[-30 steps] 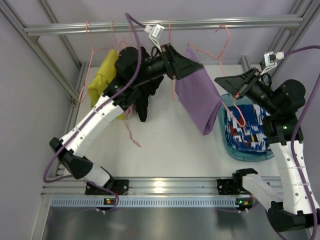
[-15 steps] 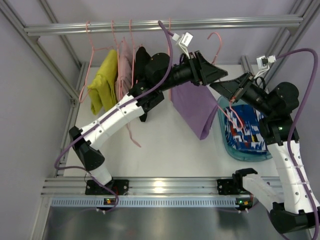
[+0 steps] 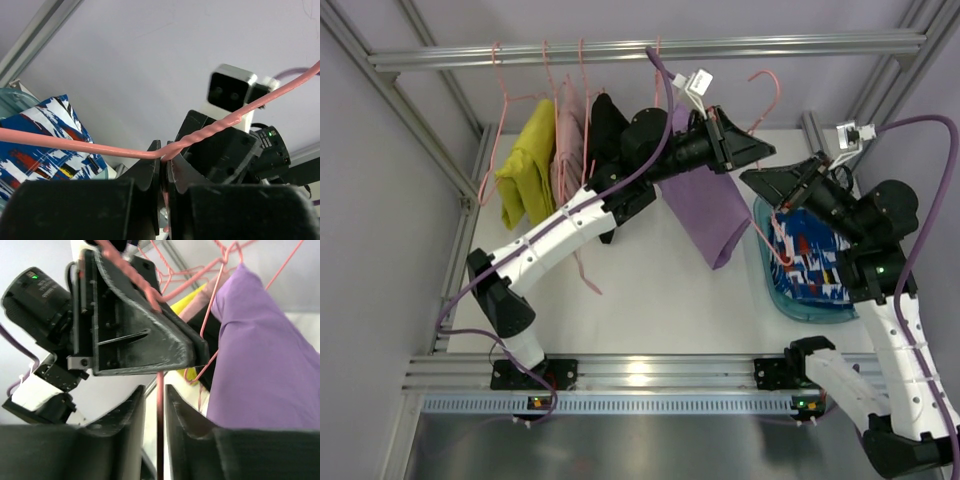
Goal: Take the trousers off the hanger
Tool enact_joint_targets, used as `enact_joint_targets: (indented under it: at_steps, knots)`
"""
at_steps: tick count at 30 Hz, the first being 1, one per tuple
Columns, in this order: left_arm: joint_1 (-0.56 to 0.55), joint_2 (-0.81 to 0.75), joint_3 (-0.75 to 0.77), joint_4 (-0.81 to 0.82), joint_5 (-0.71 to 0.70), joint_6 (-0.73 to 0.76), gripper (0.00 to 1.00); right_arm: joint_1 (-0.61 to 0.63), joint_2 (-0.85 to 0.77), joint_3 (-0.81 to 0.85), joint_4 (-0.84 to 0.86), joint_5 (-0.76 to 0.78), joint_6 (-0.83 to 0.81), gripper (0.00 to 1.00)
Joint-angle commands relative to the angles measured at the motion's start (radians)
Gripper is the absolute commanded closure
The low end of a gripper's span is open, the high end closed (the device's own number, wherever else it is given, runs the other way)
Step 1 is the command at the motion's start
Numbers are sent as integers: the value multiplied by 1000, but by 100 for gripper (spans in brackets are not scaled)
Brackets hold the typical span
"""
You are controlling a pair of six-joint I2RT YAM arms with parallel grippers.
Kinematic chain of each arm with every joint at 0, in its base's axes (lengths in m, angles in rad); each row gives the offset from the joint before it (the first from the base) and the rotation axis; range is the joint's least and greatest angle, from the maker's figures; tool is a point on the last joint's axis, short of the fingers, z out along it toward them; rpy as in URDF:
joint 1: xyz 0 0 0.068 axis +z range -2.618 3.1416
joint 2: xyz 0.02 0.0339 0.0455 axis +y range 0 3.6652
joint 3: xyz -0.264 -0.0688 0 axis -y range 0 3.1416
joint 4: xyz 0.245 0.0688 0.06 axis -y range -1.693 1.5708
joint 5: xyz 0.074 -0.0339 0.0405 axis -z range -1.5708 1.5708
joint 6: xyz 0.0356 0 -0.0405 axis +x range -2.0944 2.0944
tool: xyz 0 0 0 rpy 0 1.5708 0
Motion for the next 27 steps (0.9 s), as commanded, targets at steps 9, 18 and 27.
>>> enact_joint_targets:
  at_steps: [9,18,27]
  knots:
    - [94,-84,-12,232,211,-187,100,17,-224,-147,-60,322,-534,17]
    - [111,-97,-34,392,402,-282,100,15,-428,-379,-123,90,-807,6]
    - [154,-70,-18,423,469,-338,100,17,-421,-364,-29,130,-715,4]
